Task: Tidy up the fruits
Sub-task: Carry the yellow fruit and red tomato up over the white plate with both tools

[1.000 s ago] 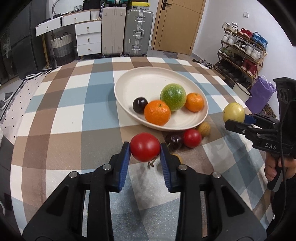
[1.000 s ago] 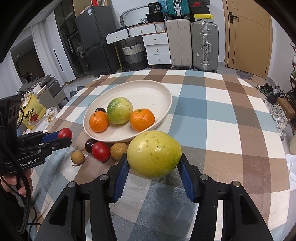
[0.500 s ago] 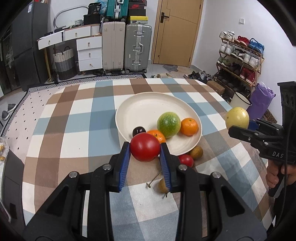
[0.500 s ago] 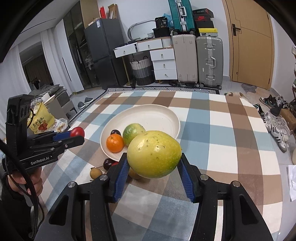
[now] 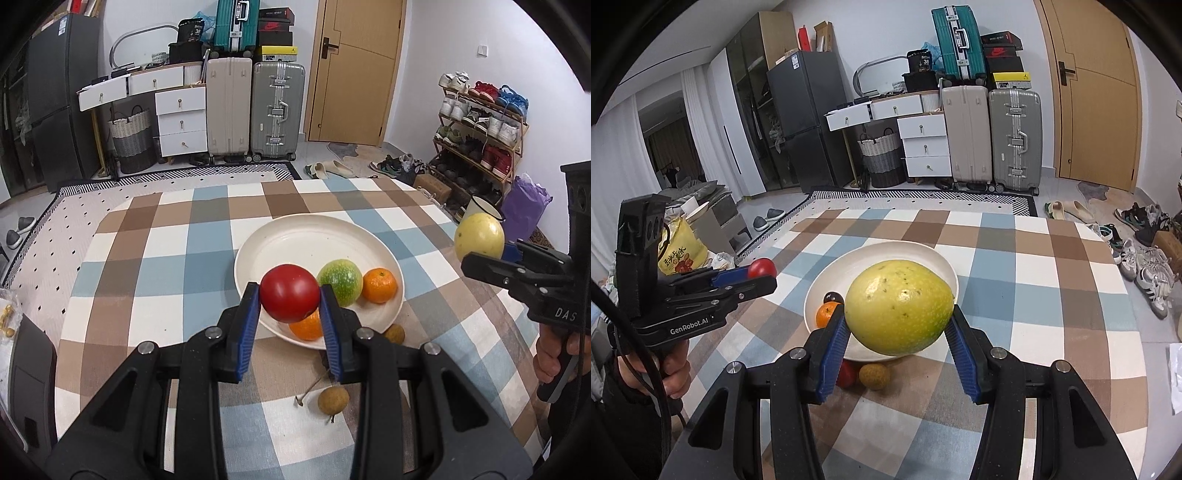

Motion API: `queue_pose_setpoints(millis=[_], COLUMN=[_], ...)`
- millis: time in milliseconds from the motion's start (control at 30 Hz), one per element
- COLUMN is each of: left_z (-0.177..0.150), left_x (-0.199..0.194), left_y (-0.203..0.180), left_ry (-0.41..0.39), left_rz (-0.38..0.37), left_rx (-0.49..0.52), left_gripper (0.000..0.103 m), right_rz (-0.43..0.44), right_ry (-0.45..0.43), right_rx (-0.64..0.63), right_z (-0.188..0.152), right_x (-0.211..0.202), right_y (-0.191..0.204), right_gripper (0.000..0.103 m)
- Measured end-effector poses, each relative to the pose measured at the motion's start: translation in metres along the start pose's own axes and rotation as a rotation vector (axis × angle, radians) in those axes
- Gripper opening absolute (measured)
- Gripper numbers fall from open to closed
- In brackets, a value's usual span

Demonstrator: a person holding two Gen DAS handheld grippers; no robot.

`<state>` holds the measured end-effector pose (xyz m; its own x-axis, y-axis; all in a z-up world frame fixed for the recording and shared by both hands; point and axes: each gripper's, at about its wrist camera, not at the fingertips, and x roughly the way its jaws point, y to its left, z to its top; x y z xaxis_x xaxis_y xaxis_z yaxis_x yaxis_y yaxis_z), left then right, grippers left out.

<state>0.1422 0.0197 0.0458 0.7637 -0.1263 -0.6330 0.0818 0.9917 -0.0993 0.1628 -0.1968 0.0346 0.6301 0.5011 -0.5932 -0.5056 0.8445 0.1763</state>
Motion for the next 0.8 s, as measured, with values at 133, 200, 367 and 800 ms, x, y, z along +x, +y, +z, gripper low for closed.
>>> queue_pose_setpoints(millis=[133,200,367,800], left_z=[0.007,0.010,0.019,0.032], left_x=[0.005,0.009,0.022,0.068], left_y=[0.000,0.000,0.000,0.003], left_ry=[-0.007,-0.011,-0.004,0.017], left_rz=[-0.001,-0.001,-0.007,-0.002], left_rx=[0.001,0.003,0.006,0.026], left_gripper=[0.029,0.029,0.029,0.029], right_rz=[0.005,0.007,0.004,0.011], right_ry=[-0.001,-0.002,0.007,0.048], right_rx=[0.006,0.010,0.010,0.022], right_z=[0.005,0.008,0.014,0.026], right_x=[0.005,0.008,0.018,0.067], right_y=[0.000,0.000,-0.003,-0.013], right_gripper=[0.053,0.053,0.053,0.053])
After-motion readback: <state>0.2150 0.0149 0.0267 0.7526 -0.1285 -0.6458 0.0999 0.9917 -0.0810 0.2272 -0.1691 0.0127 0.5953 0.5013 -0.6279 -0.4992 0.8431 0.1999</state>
